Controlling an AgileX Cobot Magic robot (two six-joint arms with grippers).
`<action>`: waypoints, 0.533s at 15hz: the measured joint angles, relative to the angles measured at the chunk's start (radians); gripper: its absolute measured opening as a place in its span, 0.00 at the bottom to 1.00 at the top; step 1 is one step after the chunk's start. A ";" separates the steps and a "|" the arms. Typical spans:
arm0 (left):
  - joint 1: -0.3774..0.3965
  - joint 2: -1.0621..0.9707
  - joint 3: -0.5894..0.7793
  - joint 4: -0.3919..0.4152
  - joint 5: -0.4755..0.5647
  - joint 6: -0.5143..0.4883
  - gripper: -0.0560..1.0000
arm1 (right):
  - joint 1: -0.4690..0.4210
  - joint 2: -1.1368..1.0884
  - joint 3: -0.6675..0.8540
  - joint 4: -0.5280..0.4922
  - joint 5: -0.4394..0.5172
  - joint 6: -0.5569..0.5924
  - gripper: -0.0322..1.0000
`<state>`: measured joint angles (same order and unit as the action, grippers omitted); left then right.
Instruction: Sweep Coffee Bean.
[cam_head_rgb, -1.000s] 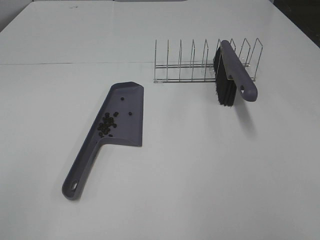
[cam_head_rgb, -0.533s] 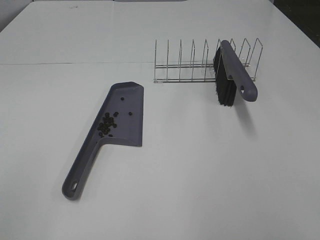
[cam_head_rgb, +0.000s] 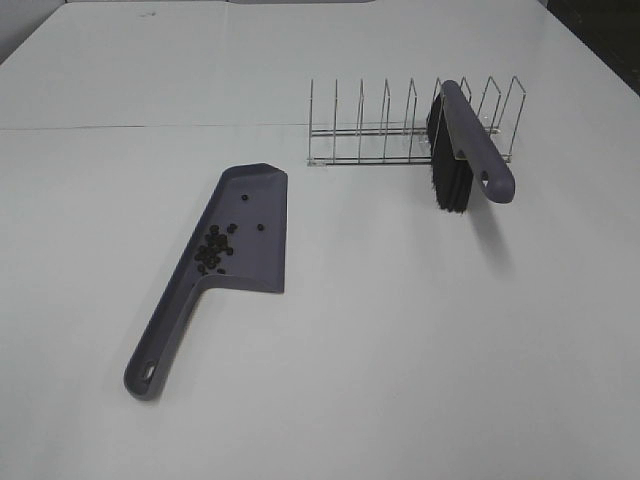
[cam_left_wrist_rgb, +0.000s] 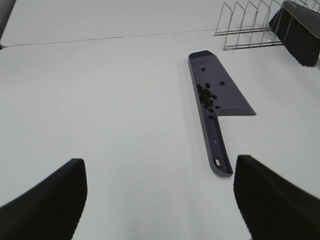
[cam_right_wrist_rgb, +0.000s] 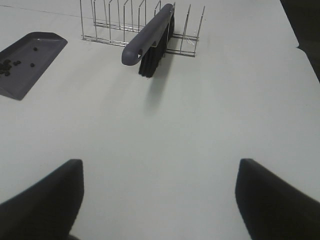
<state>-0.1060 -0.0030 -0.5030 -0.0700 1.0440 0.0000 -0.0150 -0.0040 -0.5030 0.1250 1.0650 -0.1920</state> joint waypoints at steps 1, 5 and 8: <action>0.021 0.000 0.000 0.000 0.000 0.005 0.77 | 0.000 0.000 0.000 0.002 0.000 0.000 0.74; 0.037 0.000 0.000 0.000 -0.001 0.007 0.77 | 0.000 0.000 0.000 0.010 0.000 0.000 0.74; 0.037 0.000 0.000 0.000 -0.001 0.007 0.77 | 0.000 0.000 0.000 0.012 0.001 0.000 0.74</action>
<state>-0.0690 -0.0030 -0.5030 -0.0700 1.0430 0.0070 -0.0150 -0.0040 -0.5030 0.1370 1.0660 -0.1920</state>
